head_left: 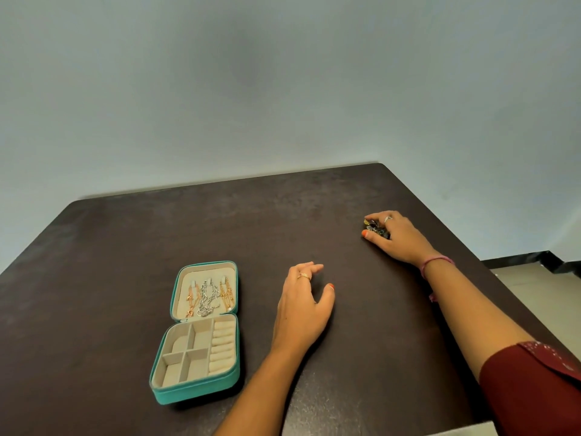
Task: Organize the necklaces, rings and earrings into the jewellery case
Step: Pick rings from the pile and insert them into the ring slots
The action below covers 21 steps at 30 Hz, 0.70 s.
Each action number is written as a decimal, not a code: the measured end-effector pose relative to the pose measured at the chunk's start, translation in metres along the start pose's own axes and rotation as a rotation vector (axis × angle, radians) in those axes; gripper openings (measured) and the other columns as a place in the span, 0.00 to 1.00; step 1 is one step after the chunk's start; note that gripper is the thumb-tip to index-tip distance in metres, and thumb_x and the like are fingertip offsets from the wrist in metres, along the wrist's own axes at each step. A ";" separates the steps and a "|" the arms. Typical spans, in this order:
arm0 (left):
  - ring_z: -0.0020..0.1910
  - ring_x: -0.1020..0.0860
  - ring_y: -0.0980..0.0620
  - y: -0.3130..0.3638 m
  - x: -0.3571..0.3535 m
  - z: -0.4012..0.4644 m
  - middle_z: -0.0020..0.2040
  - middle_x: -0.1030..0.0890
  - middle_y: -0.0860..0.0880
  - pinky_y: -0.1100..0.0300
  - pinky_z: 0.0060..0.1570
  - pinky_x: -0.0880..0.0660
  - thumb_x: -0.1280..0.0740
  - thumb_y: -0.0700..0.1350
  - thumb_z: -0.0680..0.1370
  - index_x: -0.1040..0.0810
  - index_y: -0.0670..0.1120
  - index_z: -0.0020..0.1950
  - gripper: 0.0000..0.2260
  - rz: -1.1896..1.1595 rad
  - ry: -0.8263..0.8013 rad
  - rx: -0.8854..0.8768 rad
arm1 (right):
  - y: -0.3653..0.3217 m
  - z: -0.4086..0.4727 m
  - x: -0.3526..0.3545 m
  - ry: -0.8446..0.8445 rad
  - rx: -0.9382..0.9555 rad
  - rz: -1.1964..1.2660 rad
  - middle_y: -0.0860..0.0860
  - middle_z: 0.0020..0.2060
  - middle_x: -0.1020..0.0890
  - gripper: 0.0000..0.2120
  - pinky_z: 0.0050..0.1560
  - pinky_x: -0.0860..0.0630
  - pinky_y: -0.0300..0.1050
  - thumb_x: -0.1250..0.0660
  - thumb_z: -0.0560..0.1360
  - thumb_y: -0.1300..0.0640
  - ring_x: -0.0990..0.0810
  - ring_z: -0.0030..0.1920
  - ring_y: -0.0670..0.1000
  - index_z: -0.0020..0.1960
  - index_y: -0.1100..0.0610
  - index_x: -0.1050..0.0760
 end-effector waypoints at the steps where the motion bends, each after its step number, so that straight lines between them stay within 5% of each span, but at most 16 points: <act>1: 0.63 0.30 0.61 0.000 0.000 0.000 0.63 0.33 0.61 0.60 0.62 0.30 0.36 0.50 0.77 0.28 0.54 0.64 0.15 0.005 -0.002 0.000 | -0.004 -0.005 -0.001 -0.006 0.015 -0.001 0.49 0.65 0.29 0.21 0.65 0.35 0.46 0.36 0.76 0.42 0.31 0.65 0.53 0.67 0.46 0.29; 15: 0.63 0.30 0.59 0.005 0.000 -0.001 0.62 0.30 0.57 0.62 0.60 0.32 0.36 0.50 0.77 0.27 0.52 0.64 0.15 0.018 -0.014 -0.017 | -0.053 -0.089 -0.013 -0.100 0.142 -0.022 0.48 0.70 0.34 0.21 0.65 0.36 0.43 0.37 0.75 0.39 0.33 0.68 0.50 0.66 0.42 0.31; 21: 0.59 0.27 0.56 0.008 0.002 -0.002 0.59 0.27 0.55 0.55 0.62 0.29 0.38 0.45 0.78 0.25 0.50 0.62 0.12 -0.096 0.017 -0.057 | -0.075 -0.124 -0.020 -0.129 0.199 0.018 0.45 0.72 0.37 0.23 0.69 0.38 0.43 0.36 0.73 0.37 0.36 0.70 0.48 0.66 0.40 0.32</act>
Point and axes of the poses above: each hand's wrist, its own z-axis towards the middle knuckle, its own x-axis out of the back of the hand, y = z × x, the point moved 4 cm from there along z, towards the middle knuckle
